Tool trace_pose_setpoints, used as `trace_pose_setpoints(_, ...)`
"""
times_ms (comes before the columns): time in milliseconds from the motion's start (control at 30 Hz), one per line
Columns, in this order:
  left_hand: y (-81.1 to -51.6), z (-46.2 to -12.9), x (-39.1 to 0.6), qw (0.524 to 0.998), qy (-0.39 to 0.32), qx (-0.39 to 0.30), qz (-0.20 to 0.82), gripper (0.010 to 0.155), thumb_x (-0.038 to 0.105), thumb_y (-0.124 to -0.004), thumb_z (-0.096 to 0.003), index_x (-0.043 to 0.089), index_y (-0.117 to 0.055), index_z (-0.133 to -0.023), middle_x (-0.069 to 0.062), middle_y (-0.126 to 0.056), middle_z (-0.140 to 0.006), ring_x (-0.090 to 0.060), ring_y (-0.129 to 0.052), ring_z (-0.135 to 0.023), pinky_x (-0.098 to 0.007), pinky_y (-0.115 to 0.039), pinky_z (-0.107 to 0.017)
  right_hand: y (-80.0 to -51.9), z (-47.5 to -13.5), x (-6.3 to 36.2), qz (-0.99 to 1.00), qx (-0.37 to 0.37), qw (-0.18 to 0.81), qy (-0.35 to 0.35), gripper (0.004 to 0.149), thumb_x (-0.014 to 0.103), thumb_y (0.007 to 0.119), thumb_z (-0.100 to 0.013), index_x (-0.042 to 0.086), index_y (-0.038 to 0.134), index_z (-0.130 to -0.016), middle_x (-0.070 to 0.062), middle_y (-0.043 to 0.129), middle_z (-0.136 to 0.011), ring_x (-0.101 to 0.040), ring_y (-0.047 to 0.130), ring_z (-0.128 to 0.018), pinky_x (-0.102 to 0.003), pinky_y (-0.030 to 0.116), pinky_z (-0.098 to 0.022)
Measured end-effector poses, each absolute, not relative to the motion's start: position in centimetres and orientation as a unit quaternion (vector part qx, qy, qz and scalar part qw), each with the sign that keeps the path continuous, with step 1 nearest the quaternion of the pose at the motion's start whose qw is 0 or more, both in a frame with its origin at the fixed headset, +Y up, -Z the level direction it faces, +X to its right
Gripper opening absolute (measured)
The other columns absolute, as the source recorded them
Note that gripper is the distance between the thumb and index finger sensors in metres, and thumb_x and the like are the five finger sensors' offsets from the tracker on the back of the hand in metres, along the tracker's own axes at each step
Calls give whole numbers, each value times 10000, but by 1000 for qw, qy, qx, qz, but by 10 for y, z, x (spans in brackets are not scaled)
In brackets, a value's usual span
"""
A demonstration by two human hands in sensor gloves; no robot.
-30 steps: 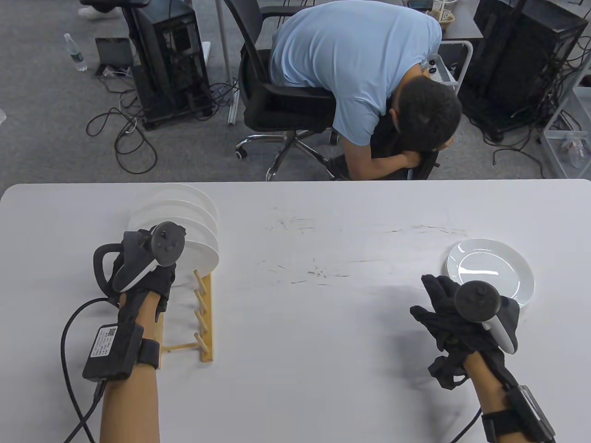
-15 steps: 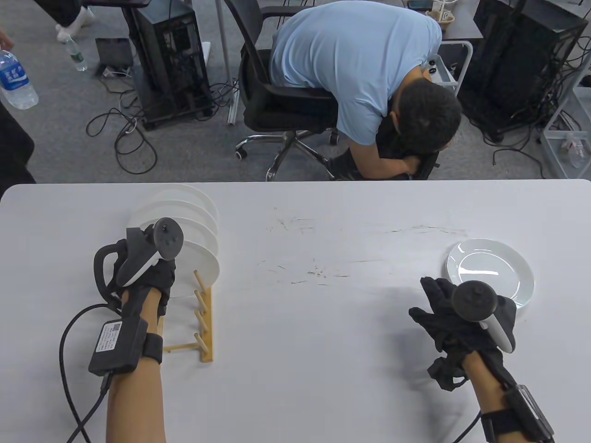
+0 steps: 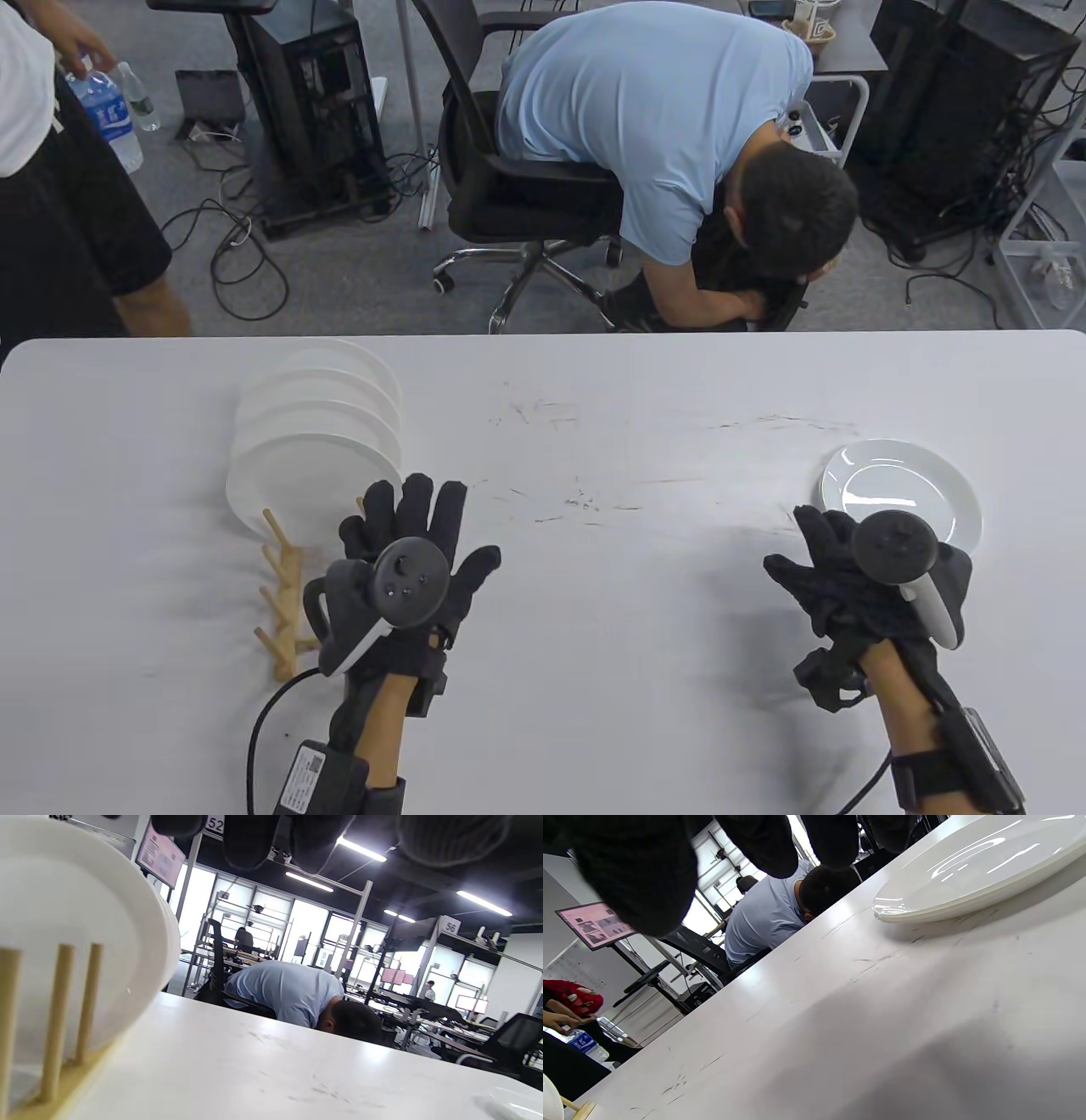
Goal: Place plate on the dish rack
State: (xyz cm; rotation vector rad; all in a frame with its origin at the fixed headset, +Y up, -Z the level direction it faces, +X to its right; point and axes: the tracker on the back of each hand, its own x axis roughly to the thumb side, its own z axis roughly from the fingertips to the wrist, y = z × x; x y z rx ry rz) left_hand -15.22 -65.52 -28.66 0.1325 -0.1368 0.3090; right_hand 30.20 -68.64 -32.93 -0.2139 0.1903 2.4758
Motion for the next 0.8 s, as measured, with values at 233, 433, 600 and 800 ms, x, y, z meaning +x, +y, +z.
trace_pose_setpoints(233, -667, -289, -150, 983, -85, 50, 152, 819, 675, -662, -452, 295, -498, -1159, -107, -439, -1221, -570, -366, -1109, -754, -376, -725, -668, -364, 336, 927, -180, 320, 75, 826, 481, 842, -447, 100, 490, -1090, -228, 344, -1134, -580, 291, -1032, -785, 196, -700)
trace_pose_setpoints(433, -674, -292, -155, 982, -81, 23, 169, 821, 672, -660, -455, 290, -491, -1162, -110, -436, -1221, -574, -364, -1107, -753, -374, -726, -694, -387, 384, 892, -352, 276, 68, 674, 330, 767, -511, 77, 495, -1072, -237, 388, -1118, -590, 468, -981, -691, 458, -704)
trace_pose_setpoints(600, -678, -293, -156, 981, -79, 11, 175, 821, 670, -659, -456, 290, -488, -1163, -112, -433, -1221, -576, -361, -1106, -753, -376, -725, -726, -388, 413, 860, -467, 190, 80, 883, 529, 671, -492, 28, 242, -1078, -270, 322, -1104, -533, 644, -877, -607, 615, -630)
trace_pose_setpoints(800, -681, -296, -160, 981, -70, -2, 181, 824, 670, -657, -458, 288, -479, -1166, -120, -420, -1223, -581, -345, -1104, -753, -368, -725, -748, -393, 423, 842, -503, 176, 89, 974, 557, 692, -471, -21, 149, -1036, -227, 454, -980, -341, 858, -597, -452, 777, -452)
